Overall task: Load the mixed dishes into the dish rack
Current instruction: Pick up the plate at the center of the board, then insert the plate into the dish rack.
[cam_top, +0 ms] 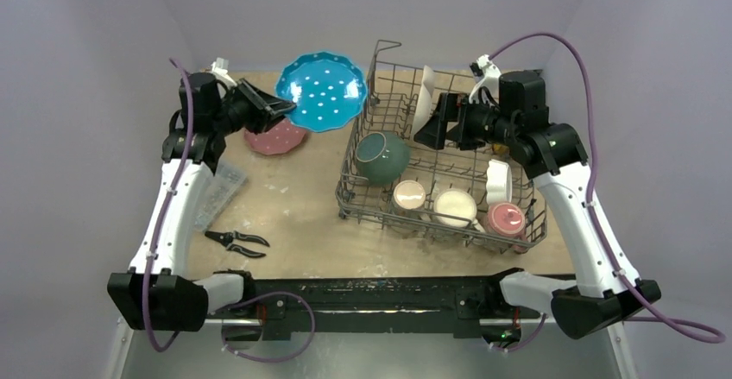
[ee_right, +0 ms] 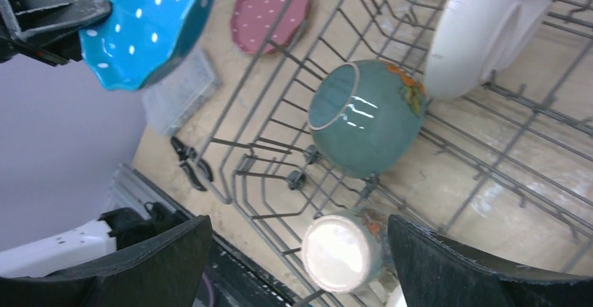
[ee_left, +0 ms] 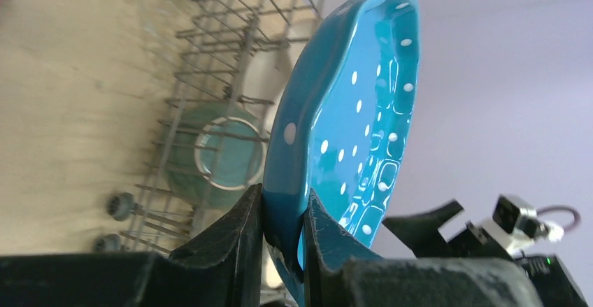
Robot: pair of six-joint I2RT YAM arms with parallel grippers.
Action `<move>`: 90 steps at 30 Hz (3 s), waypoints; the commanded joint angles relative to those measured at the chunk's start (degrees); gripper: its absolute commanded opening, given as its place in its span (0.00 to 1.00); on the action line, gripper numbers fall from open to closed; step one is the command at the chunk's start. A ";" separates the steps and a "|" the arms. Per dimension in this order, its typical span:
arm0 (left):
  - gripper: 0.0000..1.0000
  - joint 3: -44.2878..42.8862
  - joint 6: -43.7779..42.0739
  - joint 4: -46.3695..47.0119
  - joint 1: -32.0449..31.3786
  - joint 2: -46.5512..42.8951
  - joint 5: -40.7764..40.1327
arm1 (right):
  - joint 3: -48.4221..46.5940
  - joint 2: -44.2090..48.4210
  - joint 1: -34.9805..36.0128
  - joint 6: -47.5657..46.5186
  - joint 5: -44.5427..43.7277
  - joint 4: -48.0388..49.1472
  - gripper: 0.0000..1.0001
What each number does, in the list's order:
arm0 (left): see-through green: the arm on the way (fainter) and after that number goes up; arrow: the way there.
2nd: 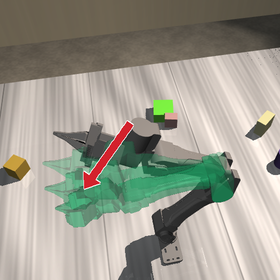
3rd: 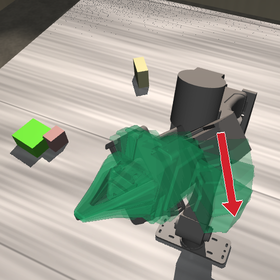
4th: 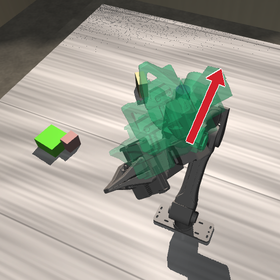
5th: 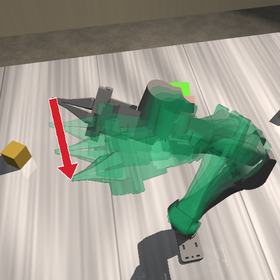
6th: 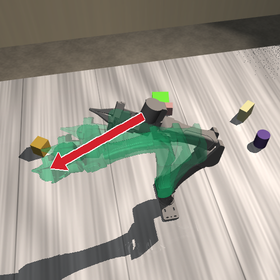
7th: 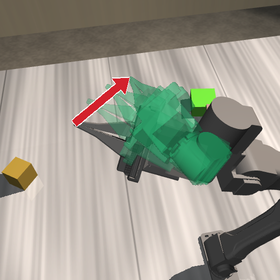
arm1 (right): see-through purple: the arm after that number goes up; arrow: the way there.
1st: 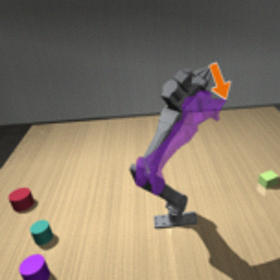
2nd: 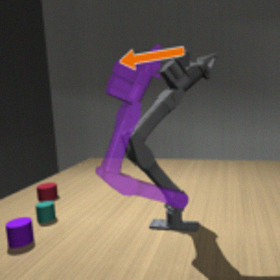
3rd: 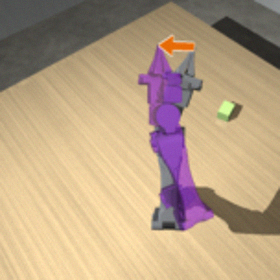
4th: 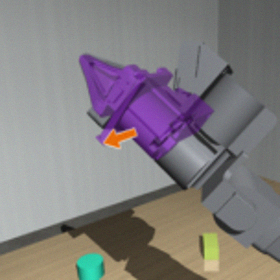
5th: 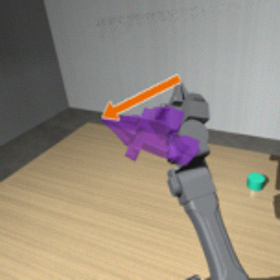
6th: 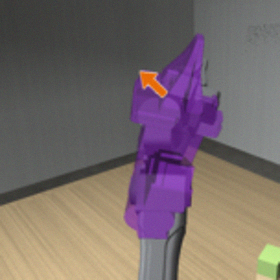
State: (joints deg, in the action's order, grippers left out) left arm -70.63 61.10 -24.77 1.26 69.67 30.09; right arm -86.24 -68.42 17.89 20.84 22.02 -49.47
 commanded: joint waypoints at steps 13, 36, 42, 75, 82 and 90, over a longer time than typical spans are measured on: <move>0.00 -9.60 6.89 10.29 -25.17 -0.27 -3.51 | 4.39 1.12 0.48 19.78 13.26 18.96 0.96; 0.65 -8.48 4.22 0.92 -35.26 -2.16 -7.00 | 27.31 17.38 0.48 42.76 11.68 39.86 0.00; 0.84 -9.46 1.05 -6.91 -35.18 -7.13 -12.94 | 19.38 18.85 0.24 38.30 -0.99 28.58 0.00; 0.83 -18.29 -26.20 -28.63 -19.91 -5.56 -1.67 | 4.13 -4.98 -6.62 -16.89 -51.79 31.26 0.00; 0.83 -19.47 -29.47 -30.83 -16.99 -5.01 -1.06 | 3.07 -10.34 -9.39 -18.76 -51.65 32.69 0.00; 0.83 -20.88 -30.83 -31.45 -16.90 -3.90 -2.41 | 0.61 -15.16 -9.58 -17.81 -52.45 31.62 0.00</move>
State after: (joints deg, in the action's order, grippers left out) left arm -88.44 32.99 -56.16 -16.08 65.60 27.68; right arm -80.23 -85.03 8.29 2.72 -28.10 -27.16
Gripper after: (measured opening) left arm 0.831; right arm 0.252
